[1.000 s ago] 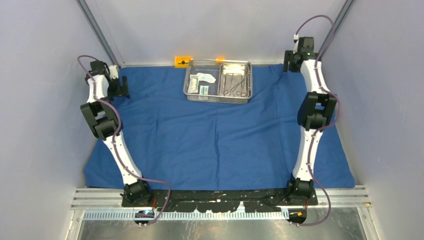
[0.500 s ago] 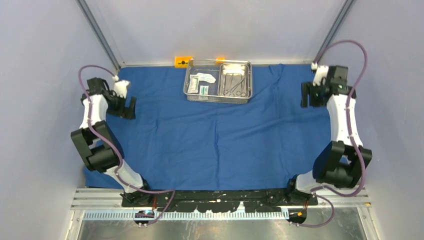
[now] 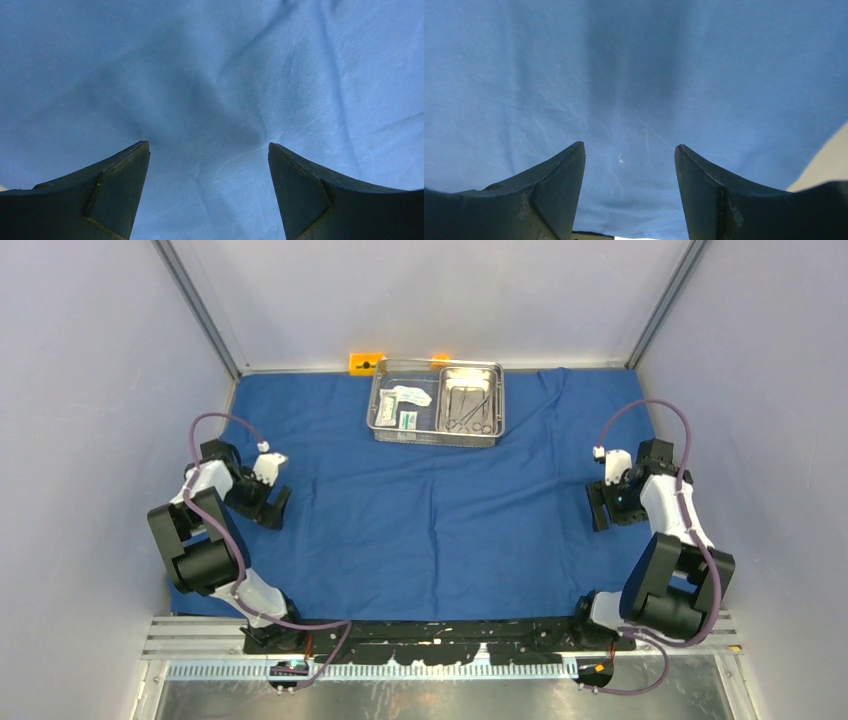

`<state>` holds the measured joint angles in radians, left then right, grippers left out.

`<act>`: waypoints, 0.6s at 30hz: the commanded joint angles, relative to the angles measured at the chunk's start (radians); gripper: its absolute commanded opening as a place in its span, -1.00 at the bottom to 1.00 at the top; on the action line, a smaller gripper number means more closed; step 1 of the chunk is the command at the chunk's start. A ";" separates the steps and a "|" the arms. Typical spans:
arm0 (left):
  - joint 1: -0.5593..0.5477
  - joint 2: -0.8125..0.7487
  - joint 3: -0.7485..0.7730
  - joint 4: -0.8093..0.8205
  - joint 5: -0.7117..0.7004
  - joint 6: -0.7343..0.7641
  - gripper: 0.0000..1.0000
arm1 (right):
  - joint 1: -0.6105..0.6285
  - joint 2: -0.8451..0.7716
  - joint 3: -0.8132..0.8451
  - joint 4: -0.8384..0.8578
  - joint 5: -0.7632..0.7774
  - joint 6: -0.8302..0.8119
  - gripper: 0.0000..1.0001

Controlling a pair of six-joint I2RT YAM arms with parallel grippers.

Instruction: Open and lay out the surgical kit

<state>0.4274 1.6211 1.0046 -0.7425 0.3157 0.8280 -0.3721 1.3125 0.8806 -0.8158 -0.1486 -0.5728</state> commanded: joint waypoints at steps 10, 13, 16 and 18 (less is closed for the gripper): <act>0.006 0.034 -0.216 0.167 -0.274 0.132 0.48 | -0.059 0.043 -0.186 0.069 0.080 -0.244 0.27; 0.008 0.006 -0.269 0.179 -0.307 0.152 0.27 | -0.059 0.021 -0.231 0.061 0.110 -0.274 0.13; 0.019 -0.003 -0.309 0.180 -0.342 0.173 -0.04 | -0.063 0.010 -0.266 0.061 0.127 -0.292 -0.13; 0.027 0.007 -0.316 0.168 -0.353 0.185 -0.34 | -0.066 0.012 -0.278 0.061 0.128 -0.294 -0.35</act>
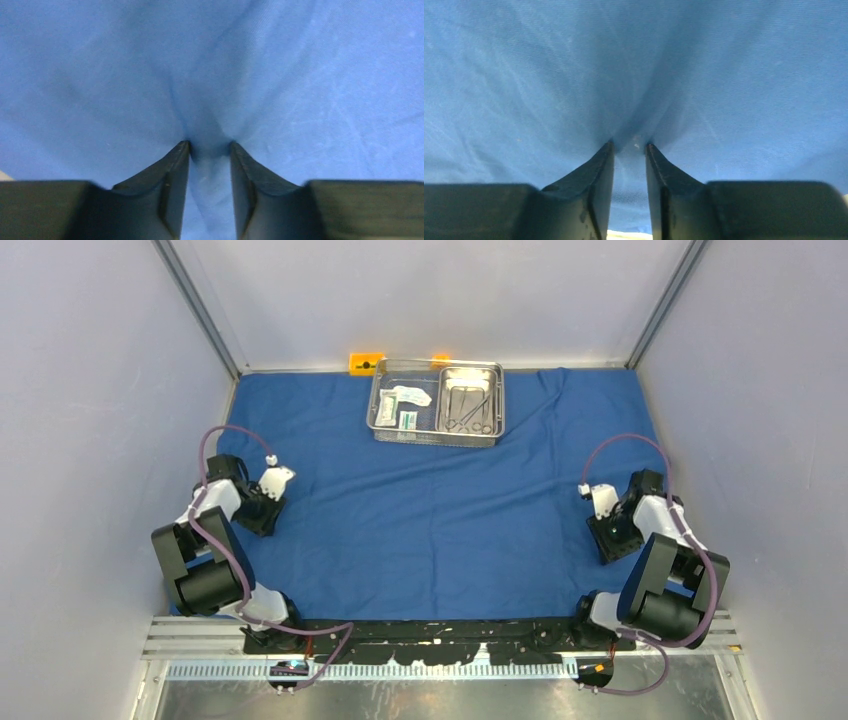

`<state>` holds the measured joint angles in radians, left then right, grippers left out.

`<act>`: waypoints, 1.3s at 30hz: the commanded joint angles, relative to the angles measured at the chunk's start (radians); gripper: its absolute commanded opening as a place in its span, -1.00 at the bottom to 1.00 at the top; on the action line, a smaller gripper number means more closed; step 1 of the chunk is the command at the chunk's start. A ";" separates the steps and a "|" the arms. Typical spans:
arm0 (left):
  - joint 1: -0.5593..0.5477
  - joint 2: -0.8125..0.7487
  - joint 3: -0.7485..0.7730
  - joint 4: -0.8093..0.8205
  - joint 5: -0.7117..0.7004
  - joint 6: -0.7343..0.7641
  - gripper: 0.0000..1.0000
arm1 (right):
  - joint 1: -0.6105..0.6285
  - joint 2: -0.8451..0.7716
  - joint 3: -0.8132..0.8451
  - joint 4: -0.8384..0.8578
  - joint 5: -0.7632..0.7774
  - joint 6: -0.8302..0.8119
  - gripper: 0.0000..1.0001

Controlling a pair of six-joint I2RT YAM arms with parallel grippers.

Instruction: Open and lay out the surgical kit

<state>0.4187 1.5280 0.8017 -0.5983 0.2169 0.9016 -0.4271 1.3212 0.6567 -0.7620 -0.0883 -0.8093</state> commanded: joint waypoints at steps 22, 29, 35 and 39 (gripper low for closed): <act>0.078 0.054 -0.026 -0.086 -0.300 0.098 -0.17 | -0.030 -0.253 -0.059 -0.254 0.112 -0.134 -0.99; 0.078 -0.005 0.136 -0.179 -0.094 -0.046 0.62 | -0.032 -0.241 0.144 -0.172 -0.068 0.068 -0.63; 0.070 -0.047 0.275 -0.184 0.081 -0.233 0.94 | -0.032 -0.010 0.277 0.074 -0.083 0.247 -0.40; 0.063 -0.057 0.313 -0.159 0.115 -0.300 0.97 | -0.032 0.165 0.313 0.211 -0.036 0.263 -0.24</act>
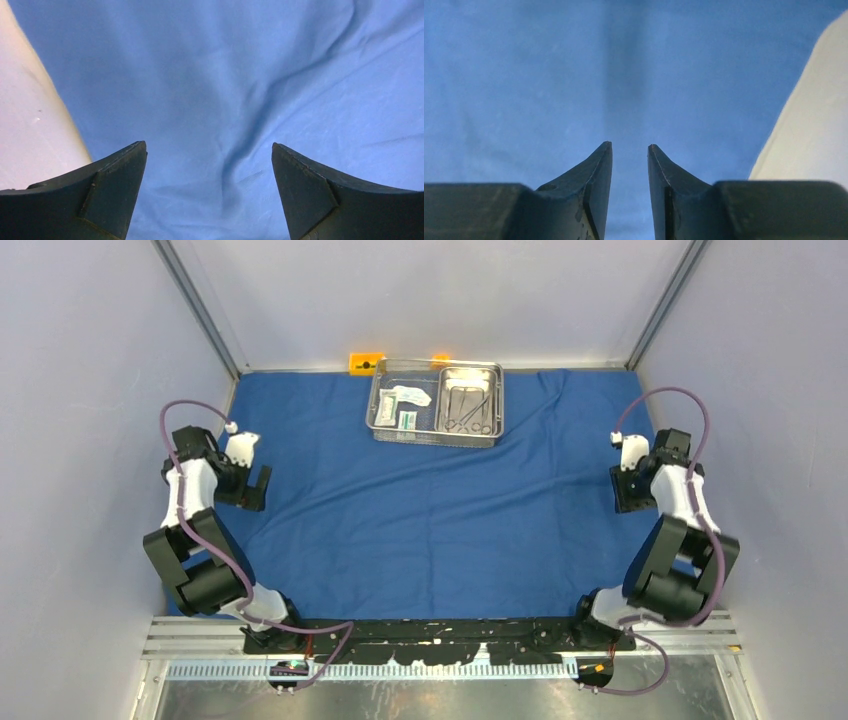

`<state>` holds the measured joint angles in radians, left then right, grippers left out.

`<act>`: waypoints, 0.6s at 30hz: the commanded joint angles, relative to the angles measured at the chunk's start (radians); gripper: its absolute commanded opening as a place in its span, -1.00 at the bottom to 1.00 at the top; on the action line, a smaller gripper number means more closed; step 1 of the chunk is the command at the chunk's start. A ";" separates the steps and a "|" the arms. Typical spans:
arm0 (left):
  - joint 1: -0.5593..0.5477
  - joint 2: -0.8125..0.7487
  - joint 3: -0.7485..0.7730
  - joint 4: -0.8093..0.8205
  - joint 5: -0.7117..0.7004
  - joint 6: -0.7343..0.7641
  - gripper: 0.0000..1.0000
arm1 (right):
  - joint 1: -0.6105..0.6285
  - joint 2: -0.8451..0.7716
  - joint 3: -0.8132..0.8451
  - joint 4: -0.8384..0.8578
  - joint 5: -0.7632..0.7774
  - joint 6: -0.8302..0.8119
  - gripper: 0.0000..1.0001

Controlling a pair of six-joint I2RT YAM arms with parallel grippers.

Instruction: Open and lay out the surgical kit

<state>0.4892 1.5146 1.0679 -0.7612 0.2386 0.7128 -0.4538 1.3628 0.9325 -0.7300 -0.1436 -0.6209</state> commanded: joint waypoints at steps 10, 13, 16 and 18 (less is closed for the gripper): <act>-0.013 -0.051 0.040 0.037 0.064 -0.115 0.98 | -0.091 0.315 -0.028 0.291 0.051 -0.022 0.12; -0.014 -0.064 0.028 0.051 0.039 -0.092 0.98 | -0.149 0.311 -0.100 0.290 0.052 -0.107 0.12; -0.013 -0.071 0.022 0.063 0.016 -0.077 0.99 | -0.208 0.296 -0.173 0.290 0.061 -0.199 0.09; -0.013 -0.075 0.023 0.066 0.007 -0.071 0.99 | -0.250 0.281 -0.214 0.282 0.065 -0.262 0.00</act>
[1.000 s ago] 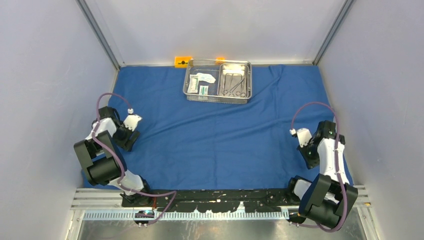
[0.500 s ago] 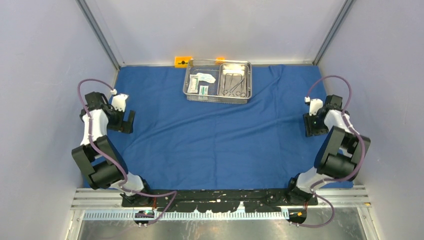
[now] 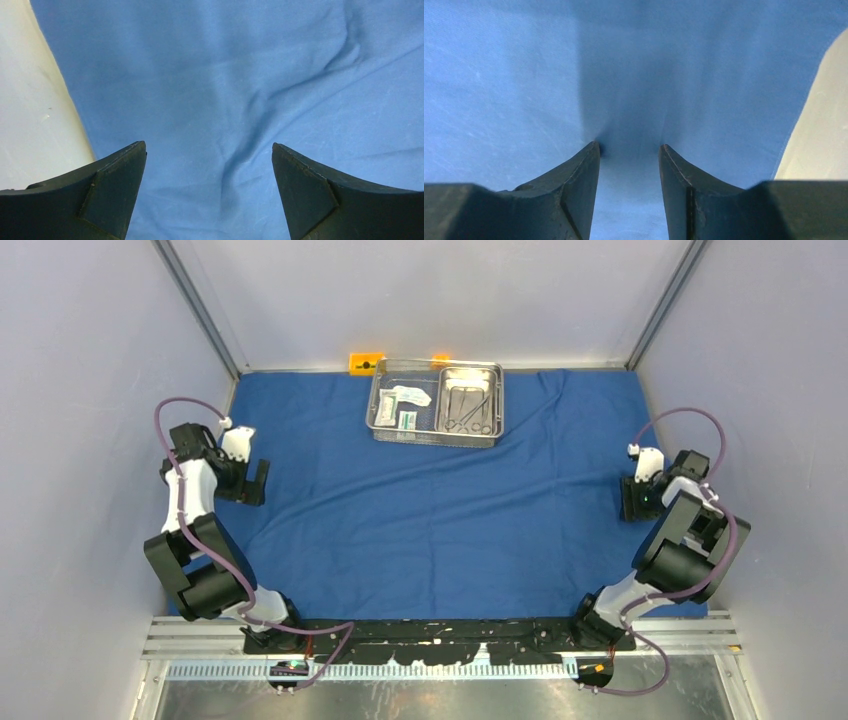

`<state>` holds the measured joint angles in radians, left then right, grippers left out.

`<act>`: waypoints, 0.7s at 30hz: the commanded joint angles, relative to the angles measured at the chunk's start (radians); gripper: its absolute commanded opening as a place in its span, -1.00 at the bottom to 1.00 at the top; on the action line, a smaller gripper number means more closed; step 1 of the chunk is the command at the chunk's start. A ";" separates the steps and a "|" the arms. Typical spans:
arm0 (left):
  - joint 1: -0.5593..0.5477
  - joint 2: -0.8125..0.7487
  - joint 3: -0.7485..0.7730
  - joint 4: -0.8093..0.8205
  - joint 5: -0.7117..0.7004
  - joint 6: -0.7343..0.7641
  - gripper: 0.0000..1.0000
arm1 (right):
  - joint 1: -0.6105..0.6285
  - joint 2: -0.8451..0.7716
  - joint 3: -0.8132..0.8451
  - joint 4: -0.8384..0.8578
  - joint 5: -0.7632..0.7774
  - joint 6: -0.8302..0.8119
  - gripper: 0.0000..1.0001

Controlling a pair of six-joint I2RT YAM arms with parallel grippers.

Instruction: Open and lay out the surgical kit

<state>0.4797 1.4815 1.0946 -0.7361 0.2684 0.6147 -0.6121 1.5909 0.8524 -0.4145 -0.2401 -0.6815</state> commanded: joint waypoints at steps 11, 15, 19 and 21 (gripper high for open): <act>-0.003 -0.030 -0.003 0.052 -0.050 0.053 0.99 | -0.135 -0.019 -0.280 -0.078 0.190 -0.306 -0.10; -0.004 -0.020 -0.018 0.063 -0.060 0.059 1.00 | -0.140 -0.059 -0.325 -0.080 0.203 -0.314 -0.12; -0.004 -0.010 -0.019 0.065 -0.060 0.058 1.00 | -0.144 -0.133 -0.380 -0.108 0.214 -0.330 -0.13; -0.004 -0.003 -0.017 0.068 -0.062 0.059 1.00 | -0.143 -0.197 -0.404 -0.144 0.218 -0.346 -0.12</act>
<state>0.4793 1.4689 1.0786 -0.7025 0.2089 0.6628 -0.7189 1.3937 0.5995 -0.2398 -0.2489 -0.9531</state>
